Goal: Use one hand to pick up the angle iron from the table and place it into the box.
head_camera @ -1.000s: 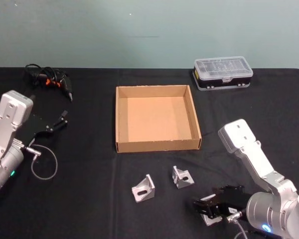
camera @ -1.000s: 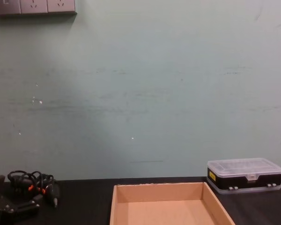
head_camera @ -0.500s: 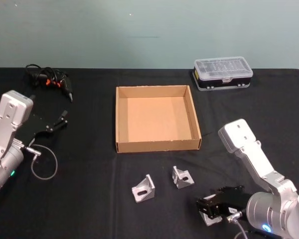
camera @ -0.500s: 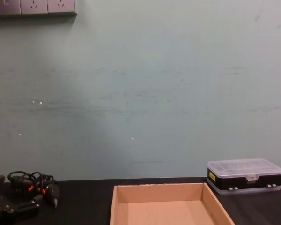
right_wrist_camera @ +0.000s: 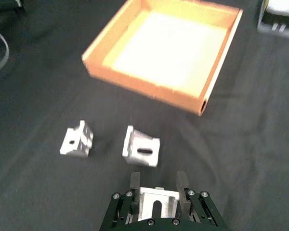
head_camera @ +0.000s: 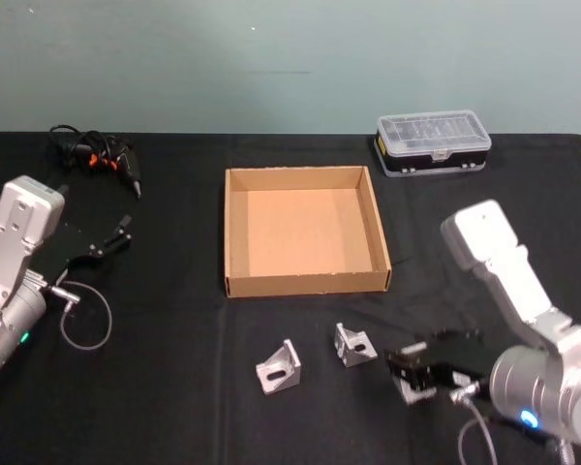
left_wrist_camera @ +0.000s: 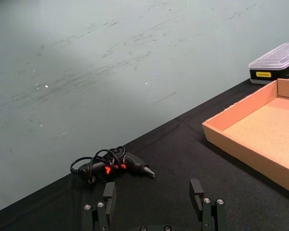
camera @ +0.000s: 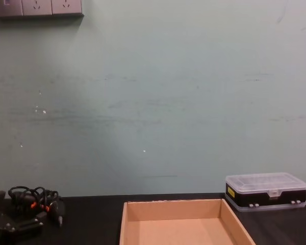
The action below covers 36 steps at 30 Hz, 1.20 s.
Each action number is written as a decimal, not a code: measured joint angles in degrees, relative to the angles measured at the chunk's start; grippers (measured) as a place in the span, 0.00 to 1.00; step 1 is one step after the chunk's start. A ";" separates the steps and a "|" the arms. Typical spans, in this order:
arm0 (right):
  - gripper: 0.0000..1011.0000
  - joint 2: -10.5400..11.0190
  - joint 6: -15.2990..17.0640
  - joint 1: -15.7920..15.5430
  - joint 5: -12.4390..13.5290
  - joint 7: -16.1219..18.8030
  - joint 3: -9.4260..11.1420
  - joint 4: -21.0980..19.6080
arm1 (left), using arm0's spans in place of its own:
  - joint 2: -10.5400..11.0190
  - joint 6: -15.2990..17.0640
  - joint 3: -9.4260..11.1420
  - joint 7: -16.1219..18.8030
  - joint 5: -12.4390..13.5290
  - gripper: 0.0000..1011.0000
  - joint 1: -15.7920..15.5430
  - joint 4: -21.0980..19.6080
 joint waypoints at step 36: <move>0.44 -14.44 -19.21 33.83 -12.09 14.00 -10.16 41.13 | 0.00 0.00 0.00 0.00 0.00 0.99 0.00 0.00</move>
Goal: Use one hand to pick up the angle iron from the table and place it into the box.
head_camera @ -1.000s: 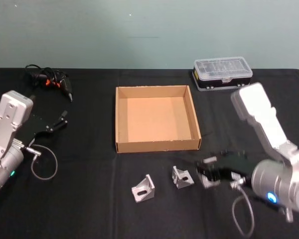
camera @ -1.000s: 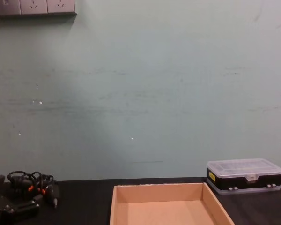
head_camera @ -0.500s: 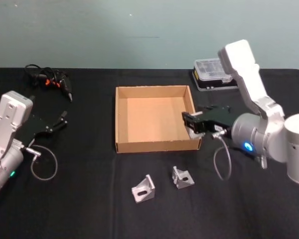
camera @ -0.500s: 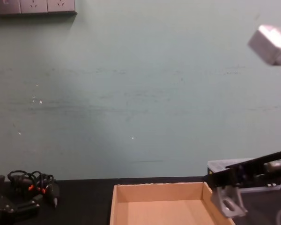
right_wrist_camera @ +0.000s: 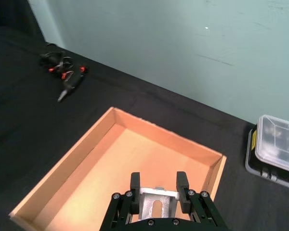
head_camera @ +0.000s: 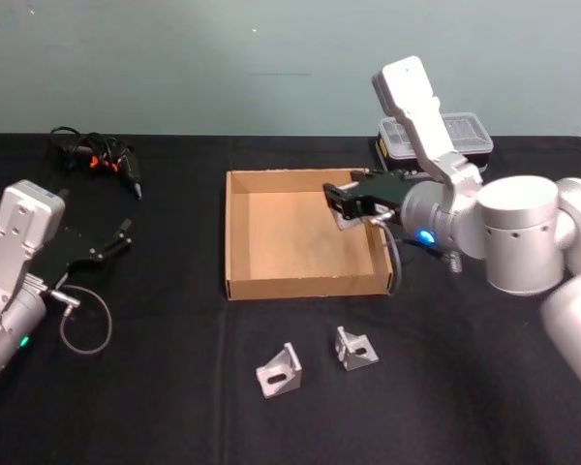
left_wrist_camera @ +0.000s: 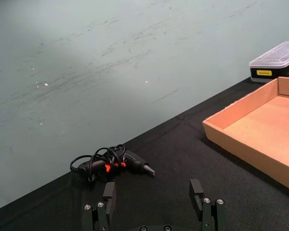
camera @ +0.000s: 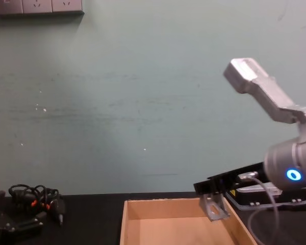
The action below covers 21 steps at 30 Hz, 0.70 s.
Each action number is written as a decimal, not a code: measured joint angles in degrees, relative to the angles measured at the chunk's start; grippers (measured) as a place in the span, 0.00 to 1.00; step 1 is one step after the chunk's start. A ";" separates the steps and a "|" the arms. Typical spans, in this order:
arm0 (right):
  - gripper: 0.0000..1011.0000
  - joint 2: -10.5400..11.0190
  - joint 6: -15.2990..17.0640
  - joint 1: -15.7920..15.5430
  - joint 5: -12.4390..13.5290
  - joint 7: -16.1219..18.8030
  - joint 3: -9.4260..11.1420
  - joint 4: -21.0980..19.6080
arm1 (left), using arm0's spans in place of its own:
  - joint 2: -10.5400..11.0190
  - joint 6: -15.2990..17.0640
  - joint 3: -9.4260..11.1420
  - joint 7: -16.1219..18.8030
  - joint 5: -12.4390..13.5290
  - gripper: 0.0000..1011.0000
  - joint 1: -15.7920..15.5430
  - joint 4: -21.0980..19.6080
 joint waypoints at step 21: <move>0.44 -8.23 -5.96 7.44 -4.30 -0.04 -0.38 18.85 | 0.00 0.00 0.00 0.00 0.00 0.99 0.00 0.00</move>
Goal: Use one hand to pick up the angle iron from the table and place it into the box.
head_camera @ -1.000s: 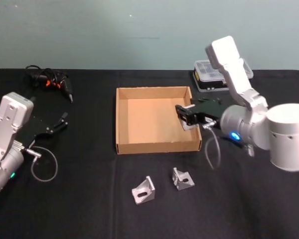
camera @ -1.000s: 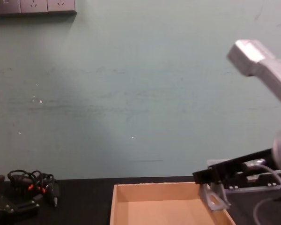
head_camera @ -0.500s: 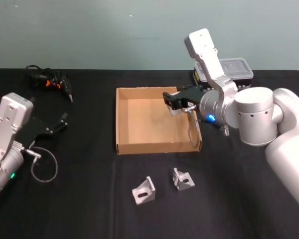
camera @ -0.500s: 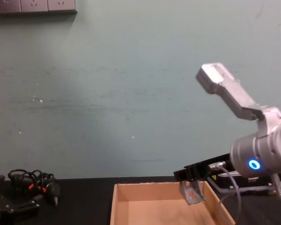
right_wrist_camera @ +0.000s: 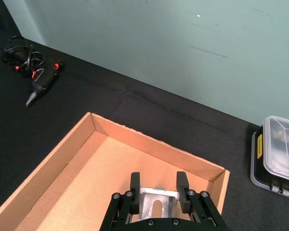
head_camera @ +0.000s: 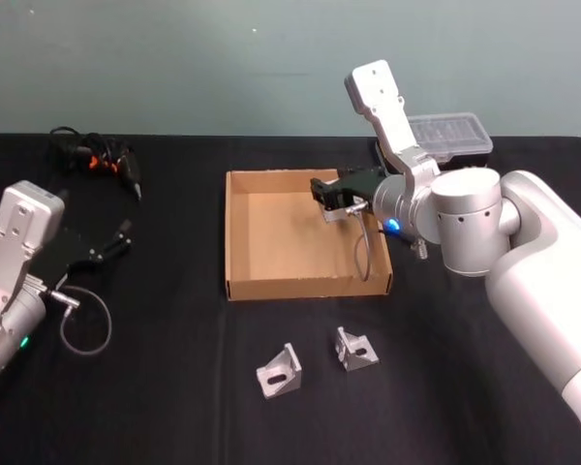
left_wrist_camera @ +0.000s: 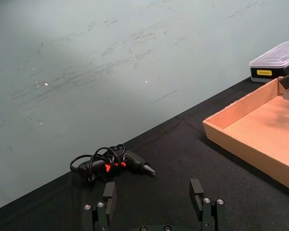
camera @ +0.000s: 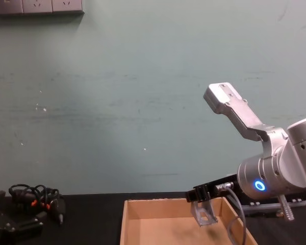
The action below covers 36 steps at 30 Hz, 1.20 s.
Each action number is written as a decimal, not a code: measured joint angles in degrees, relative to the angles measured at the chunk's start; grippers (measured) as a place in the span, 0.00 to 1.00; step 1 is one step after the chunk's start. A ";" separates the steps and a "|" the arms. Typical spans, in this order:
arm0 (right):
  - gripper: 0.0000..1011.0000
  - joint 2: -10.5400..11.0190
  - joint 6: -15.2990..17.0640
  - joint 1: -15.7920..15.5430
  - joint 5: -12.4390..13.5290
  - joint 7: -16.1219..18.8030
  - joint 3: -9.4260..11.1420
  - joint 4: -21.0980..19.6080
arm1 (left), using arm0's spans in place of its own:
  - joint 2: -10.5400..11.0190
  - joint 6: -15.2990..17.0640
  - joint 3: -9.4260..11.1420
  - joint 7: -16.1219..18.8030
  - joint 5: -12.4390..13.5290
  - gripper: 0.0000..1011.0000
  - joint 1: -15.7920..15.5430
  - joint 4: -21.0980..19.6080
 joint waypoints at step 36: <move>0.99 0.37 0.28 -0.28 0.21 -0.10 -0.12 -0.96 | 0.00 0.00 0.00 0.00 0.00 0.99 0.00 0.00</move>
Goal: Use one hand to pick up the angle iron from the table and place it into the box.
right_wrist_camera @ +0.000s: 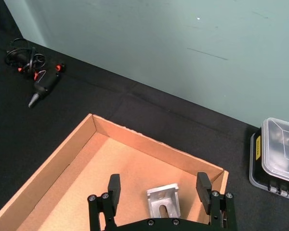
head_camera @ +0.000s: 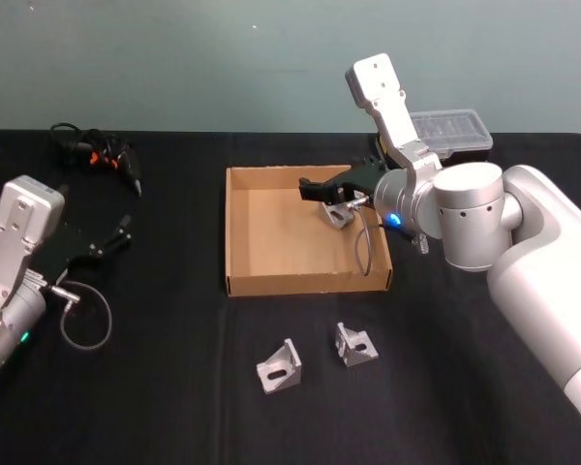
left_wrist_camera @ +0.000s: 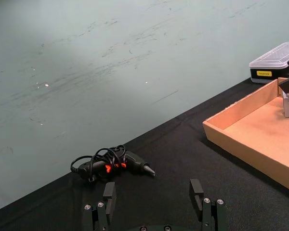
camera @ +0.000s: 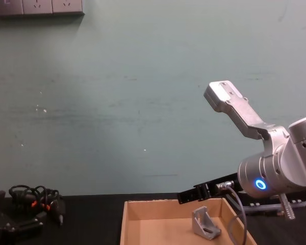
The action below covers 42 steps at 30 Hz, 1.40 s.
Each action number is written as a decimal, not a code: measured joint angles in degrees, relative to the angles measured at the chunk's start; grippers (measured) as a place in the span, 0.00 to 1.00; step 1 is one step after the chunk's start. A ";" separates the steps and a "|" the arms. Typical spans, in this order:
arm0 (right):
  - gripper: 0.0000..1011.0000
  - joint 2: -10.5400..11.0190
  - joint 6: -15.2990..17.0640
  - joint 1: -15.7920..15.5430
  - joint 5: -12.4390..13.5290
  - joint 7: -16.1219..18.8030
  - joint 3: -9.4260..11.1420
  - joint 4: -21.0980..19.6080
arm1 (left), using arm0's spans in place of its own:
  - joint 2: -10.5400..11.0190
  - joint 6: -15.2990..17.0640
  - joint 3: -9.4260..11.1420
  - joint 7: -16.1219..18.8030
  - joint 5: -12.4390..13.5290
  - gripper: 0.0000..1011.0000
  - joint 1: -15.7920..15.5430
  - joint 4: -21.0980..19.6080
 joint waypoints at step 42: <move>0.99 15.60 28.95 -30.04 4.35 6.33 9.12 -48.37 | 0.00 0.00 0.00 0.00 0.00 0.99 0.00 0.00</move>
